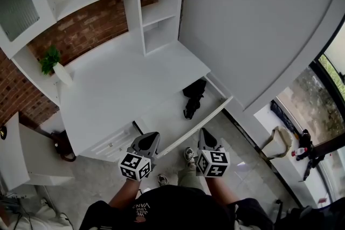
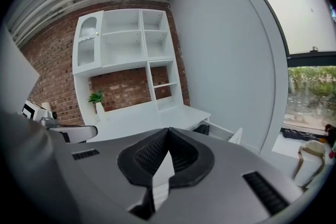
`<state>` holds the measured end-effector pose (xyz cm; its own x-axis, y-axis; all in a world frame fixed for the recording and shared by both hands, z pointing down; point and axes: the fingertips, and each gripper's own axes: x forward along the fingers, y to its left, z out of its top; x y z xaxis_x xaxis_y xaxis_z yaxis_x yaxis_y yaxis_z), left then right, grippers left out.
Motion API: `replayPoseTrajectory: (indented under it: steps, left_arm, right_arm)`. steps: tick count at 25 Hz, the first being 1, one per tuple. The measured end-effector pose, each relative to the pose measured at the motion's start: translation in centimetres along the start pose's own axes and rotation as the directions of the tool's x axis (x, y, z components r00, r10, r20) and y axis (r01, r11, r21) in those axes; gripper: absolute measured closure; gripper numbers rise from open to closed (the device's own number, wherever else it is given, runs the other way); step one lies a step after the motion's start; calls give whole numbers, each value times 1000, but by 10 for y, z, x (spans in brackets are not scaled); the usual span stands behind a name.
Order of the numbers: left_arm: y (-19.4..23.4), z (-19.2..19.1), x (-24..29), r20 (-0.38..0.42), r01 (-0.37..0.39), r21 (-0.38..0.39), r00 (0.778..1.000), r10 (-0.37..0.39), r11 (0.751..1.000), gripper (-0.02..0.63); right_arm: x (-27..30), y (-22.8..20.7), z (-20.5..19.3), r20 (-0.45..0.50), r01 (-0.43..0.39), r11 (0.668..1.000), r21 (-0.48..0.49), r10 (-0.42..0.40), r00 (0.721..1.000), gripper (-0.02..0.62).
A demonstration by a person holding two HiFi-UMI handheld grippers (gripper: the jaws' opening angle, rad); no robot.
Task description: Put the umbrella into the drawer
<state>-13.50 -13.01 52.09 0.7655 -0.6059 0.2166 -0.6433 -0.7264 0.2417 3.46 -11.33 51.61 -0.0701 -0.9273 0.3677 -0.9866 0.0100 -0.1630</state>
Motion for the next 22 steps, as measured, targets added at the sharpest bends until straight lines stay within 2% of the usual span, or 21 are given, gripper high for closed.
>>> replayPoseTrajectory:
  steps: [22]
  left_arm:
    - [2, 2, 15, -9, -10, 1, 1000, 10, 1000, 601]
  right_arm:
    - [11, -8, -6, -10, -8, 999, 31, 9, 1000, 595]
